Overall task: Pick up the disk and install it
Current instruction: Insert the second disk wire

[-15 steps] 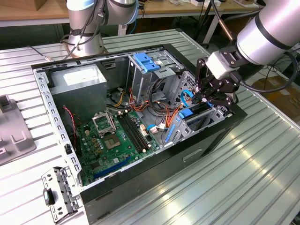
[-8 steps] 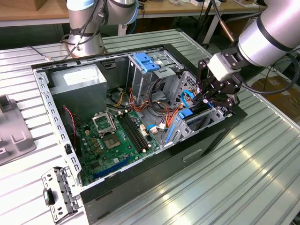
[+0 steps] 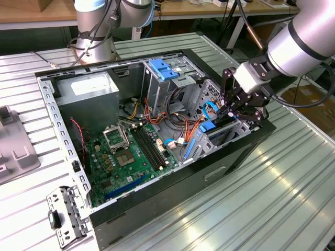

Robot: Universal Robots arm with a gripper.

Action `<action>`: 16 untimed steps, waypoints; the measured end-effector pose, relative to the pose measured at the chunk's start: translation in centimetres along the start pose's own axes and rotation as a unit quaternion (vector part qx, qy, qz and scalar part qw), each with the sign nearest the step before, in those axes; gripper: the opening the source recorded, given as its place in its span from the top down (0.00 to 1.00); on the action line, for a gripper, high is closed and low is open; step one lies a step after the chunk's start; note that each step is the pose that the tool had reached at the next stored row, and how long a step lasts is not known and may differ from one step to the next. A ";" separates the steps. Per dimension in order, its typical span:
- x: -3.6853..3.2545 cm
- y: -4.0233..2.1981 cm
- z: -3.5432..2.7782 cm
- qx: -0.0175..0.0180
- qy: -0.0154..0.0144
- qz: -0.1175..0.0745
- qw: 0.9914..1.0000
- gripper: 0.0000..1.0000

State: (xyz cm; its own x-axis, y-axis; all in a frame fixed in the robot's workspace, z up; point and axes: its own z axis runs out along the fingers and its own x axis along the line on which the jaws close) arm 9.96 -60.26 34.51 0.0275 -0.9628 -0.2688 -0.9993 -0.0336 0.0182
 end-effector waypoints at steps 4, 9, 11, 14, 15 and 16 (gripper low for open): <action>0.32 -0.01 0.01 0.000 0.000 -0.001 1.000 0.84; 0.45 -0.10 0.11 0.000 0.000 -0.002 1.000 0.84; 0.39 -0.11 0.15 -0.001 0.000 -0.002 1.000 0.84; 0.32 -0.11 0.17 -0.001 0.000 -0.002 1.000 0.84; 0.32 -0.11 0.17 -0.001 -0.001 -0.002 1.000 0.84; 0.32 -0.11 0.17 -0.001 -0.001 -0.002 1.000 0.84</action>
State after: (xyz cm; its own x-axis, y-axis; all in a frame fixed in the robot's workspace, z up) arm 10.08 -60.52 34.26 0.0315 -0.9622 -0.2704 -0.9991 -0.0378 0.0181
